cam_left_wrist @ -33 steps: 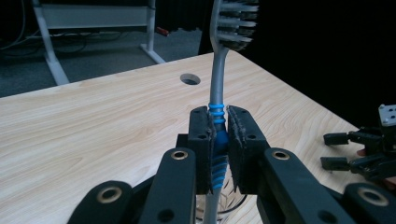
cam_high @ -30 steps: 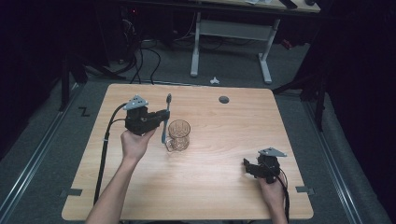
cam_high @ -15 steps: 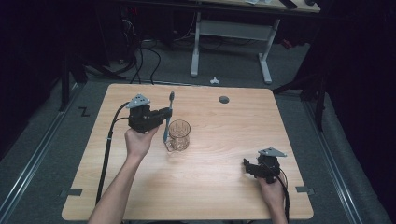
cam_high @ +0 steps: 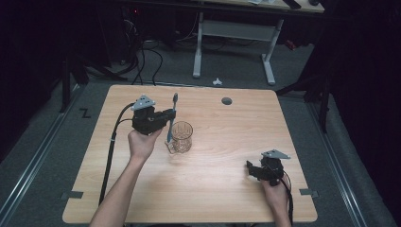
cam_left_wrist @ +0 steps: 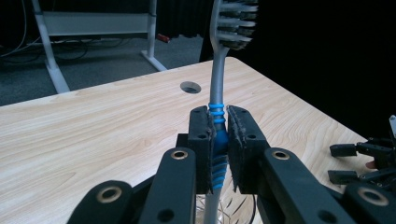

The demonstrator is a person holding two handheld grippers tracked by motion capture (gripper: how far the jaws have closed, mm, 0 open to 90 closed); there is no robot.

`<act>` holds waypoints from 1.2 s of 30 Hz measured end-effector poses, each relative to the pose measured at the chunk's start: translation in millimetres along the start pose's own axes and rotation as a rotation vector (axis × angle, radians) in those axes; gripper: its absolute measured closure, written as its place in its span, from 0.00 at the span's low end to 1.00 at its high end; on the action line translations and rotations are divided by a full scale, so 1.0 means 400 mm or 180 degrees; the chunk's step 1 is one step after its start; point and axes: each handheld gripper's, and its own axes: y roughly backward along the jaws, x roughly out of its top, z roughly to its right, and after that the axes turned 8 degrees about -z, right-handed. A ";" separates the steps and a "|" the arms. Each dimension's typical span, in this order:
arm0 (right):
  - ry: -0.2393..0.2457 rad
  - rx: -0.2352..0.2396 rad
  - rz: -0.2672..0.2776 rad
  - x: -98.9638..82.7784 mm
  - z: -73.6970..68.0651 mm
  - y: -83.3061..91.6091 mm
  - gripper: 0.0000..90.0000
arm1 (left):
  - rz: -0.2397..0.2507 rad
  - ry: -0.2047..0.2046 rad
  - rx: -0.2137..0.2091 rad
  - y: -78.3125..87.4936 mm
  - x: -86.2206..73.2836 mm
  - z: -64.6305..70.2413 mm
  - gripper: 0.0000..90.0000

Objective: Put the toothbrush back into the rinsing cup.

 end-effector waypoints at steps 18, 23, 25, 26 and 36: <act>0.0001 0.0000 0.0000 0.000 0.000 0.000 0.26 | -0.0136 -0.0016 0.0023 0.012 -0.033 -0.010 0.89; 0.0001 0.0001 0.0001 0.000 0.000 0.000 0.26 | -0.0186 -0.0018 0.0036 0.012 -0.040 -0.012 0.89; 0.0002 0.0001 0.0000 0.000 0.000 0.000 0.26 | -0.0194 -0.0032 0.0042 0.014 -0.044 -0.010 0.89; 0.0000 0.0000 0.0000 0.000 0.000 0.000 0.26 | -0.0192 -0.0030 0.0041 0.014 -0.046 -0.009 0.89; -0.0002 0.0002 0.0001 0.000 0.000 0.000 0.26 | -0.0241 -0.0011 0.0039 0.009 -0.069 -0.011 0.89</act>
